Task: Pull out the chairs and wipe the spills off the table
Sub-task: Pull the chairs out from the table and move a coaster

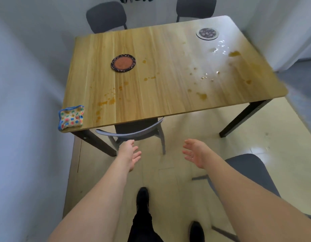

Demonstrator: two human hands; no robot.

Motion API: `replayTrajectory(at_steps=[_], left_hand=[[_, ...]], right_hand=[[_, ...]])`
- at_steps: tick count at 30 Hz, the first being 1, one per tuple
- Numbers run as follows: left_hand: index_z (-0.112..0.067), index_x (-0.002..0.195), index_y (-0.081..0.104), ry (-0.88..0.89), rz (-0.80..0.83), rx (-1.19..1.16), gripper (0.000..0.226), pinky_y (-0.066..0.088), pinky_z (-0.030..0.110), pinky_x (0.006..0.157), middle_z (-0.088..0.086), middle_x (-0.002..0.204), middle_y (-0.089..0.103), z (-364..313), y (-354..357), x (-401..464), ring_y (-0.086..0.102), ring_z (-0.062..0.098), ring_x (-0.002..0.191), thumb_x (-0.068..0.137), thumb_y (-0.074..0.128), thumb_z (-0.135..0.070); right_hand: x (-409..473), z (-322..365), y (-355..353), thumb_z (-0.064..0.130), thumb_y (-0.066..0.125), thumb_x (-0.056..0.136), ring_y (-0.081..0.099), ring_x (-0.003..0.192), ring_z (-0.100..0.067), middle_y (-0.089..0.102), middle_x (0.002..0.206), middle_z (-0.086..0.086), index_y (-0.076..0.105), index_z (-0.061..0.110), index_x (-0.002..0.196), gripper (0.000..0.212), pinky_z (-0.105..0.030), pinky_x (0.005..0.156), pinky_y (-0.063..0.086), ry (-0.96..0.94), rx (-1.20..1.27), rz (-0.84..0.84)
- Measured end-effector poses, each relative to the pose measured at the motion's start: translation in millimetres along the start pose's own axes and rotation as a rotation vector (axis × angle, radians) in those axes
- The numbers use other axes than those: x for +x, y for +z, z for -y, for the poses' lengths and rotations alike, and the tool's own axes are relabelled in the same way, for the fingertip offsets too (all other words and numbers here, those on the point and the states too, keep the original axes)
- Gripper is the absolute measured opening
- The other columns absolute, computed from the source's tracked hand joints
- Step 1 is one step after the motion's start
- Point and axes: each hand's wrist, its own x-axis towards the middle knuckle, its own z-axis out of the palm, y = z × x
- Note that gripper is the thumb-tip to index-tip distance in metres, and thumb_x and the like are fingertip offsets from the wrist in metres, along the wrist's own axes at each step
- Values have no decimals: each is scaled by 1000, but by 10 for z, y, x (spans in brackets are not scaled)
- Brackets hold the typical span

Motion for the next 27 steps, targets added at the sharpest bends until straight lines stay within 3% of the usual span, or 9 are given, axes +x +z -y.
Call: replayTrajectory(at_steps=[8, 17, 20, 24, 26, 27], left_hand=[[-8, 148, 38, 21, 104, 267, 52, 42, 49, 109, 15, 145, 49, 983, 750, -946, 52, 38, 125, 105, 40, -36], [-5, 135, 49, 63, 62, 387, 41, 45, 47, 103, 9, 118, 59, 1458, 1152, -1296, 59, 33, 112, 104, 40, -30], [-6, 127, 52, 37, 75, 407, 34, 46, 46, 100, 10, 116, 59, 1749, 1283, -1504, 59, 34, 109, 103, 41, -28], [-8, 122, 49, 49, 41, 413, 27, 43, 45, 99, 12, 117, 57, 2220, 1690, -1741, 57, 34, 108, 104, 38, -25], [-8, 121, 49, 37, 21, 409, 27, 44, 45, 98, 11, 115, 57, 2530, 1937, -1867, 57, 33, 105, 104, 38, -25], [-8, 121, 51, 15, 8, 399, 28, 45, 44, 95, 10, 112, 57, 2797, 2142, -1975, 57, 32, 101, 103, 39, -25]], right_hand=[[-718, -397, -1243, 20, 37, 104, 44, 133, -30, 43, 147, -11, 40, 5, 142, 41, -42, 108, 37, -21, -4, -20], [-1086, -626, -2048, 19, 40, 103, 46, 132, -29, 45, 145, -13, 39, 3, 143, 43, -44, 111, 36, -30, 11, -80], [-1123, -763, -2405, 21, 48, 100, 55, 117, -28, 57, 124, -10, 48, 5, 134, 38, -43, 103, 42, -32, -8, -107], [-1164, -969, -3142, 23, 51, 97, 56, 104, -24, 55, 98, -3, 55, 11, 114, 21, -41, 102, 41, -49, -59, -134], [-1191, -1083, -3531, 20, 51, 96, 53, 83, -22, 51, 84, -3, 53, 13, 94, 8, -38, 84, 43, -36, -89, -173], [-1225, -1152, -3833, 16, 50, 94, 47, 69, -20, 46, 76, -4, 50, 15, 83, 11, -35, 71, 40, -37, -111, -195]])
